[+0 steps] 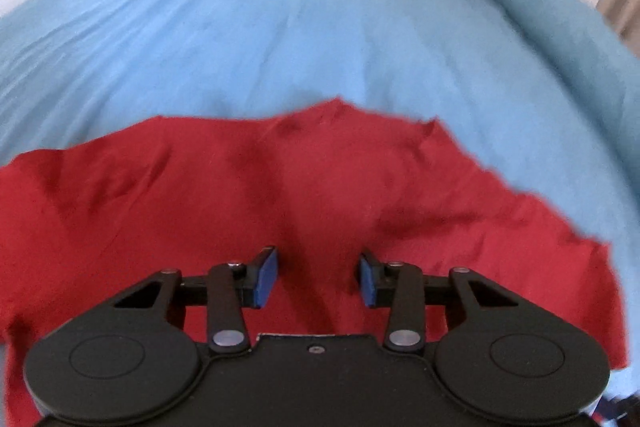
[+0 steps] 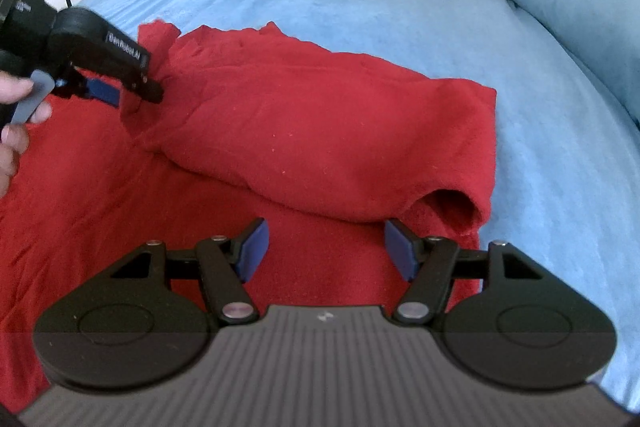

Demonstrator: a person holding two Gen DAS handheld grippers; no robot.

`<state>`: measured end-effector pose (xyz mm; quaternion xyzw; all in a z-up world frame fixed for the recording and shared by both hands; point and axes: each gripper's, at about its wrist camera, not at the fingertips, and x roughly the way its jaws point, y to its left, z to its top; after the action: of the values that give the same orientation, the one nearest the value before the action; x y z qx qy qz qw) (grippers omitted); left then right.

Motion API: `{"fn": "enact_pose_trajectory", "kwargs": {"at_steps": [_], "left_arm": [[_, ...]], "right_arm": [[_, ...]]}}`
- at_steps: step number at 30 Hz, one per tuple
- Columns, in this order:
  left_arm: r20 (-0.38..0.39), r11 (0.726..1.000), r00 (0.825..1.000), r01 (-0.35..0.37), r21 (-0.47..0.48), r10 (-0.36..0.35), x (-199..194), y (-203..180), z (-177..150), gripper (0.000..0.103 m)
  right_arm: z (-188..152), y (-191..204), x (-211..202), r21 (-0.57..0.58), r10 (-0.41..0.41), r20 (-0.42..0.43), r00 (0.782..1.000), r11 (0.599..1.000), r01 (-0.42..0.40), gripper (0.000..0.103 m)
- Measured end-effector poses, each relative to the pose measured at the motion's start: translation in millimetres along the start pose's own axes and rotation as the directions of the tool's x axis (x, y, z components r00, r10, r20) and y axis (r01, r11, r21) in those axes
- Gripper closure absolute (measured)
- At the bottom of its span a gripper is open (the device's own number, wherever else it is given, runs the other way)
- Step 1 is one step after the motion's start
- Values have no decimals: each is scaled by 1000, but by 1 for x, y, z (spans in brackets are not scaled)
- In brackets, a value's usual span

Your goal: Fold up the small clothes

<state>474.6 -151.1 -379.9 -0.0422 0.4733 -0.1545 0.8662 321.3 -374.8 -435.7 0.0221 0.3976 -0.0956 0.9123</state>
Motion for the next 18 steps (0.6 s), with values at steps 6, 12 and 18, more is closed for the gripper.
{"fn": "enact_pose_trajectory", "kwargs": {"at_steps": [6, 12, 18], "left_arm": [[-15, 996, 1000, 26, -85, -28, -6, 17, 2, 55], [-66, 992, 998, 12, -124, -20, -3, 23, -2, 46], [-28, 989, 999, -30, -145, 27, -9, 24, -3, 51]], "right_arm": [[0, 1, -3, 7, 0, -7, 1000, 1000, 1, 21], [0, 1, -4, 21, -4, -16, 1000, 1000, 4, 21], [1, 2, -2, 37, -8, -16, 1000, 999, 9, 21]]}}
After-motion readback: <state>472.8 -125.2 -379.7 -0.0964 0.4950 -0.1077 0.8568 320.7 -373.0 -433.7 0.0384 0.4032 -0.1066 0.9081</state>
